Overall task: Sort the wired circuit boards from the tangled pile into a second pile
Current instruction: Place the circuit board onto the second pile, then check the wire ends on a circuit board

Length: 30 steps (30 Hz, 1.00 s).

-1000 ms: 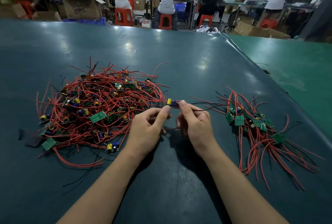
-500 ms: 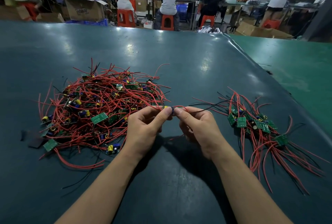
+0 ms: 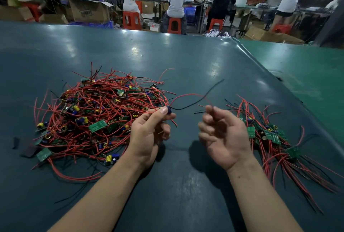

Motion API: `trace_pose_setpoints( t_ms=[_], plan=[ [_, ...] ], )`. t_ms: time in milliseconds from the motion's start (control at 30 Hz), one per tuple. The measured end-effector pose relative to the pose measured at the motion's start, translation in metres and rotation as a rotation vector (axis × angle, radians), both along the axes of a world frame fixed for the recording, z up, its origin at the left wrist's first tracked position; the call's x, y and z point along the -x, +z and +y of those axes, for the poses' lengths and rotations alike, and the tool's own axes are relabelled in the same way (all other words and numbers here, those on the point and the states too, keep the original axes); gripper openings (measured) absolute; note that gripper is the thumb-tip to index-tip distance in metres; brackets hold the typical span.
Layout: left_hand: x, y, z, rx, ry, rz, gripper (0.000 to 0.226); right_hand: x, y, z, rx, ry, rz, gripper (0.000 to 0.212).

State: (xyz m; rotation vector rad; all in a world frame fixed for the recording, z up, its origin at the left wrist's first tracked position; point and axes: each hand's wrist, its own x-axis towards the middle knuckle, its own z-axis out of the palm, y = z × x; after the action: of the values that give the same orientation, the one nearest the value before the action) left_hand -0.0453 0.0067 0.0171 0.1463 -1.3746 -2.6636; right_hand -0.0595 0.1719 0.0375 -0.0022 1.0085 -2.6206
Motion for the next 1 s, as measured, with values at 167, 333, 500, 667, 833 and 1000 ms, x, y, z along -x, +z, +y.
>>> trace_pose_setpoints(
  t_ms=[167, 333, 500, 667, 833, 1000],
  plan=[
    [0.003, -0.001, 0.004, 0.004, -0.072, -0.045, 0.027, -0.006, -0.007, -0.014, -0.205, 0.051, 0.111, 0.039],
    [0.004, -0.004, 0.002, 0.014, -0.076, -0.041, 0.035, -0.012, -0.015, -0.032, -0.536, -0.06, 0.312, 0.023],
    [0.002, -0.006, 0.005, 0.169, -0.117, -0.035, 0.016, -0.01, -0.014, -0.032, -0.63, -0.273, 0.338, 0.007],
    [-0.001, -0.007, 0.006, 0.307, -0.141, 0.063, 0.02, -0.008, -0.012, -0.028, -0.59, -0.237, 0.268, 0.015],
    [0.0, -0.009, 0.005, 0.312, -0.182, 0.073, 0.018, -0.007, -0.011, -0.023, -0.562, -0.117, 0.23, 0.014],
    [-0.001, -0.007, 0.008, 0.287, -0.159, 0.083, 0.017, 0.0, -0.012, -0.023, -0.386, -0.246, 0.064, 0.016]
  ],
)
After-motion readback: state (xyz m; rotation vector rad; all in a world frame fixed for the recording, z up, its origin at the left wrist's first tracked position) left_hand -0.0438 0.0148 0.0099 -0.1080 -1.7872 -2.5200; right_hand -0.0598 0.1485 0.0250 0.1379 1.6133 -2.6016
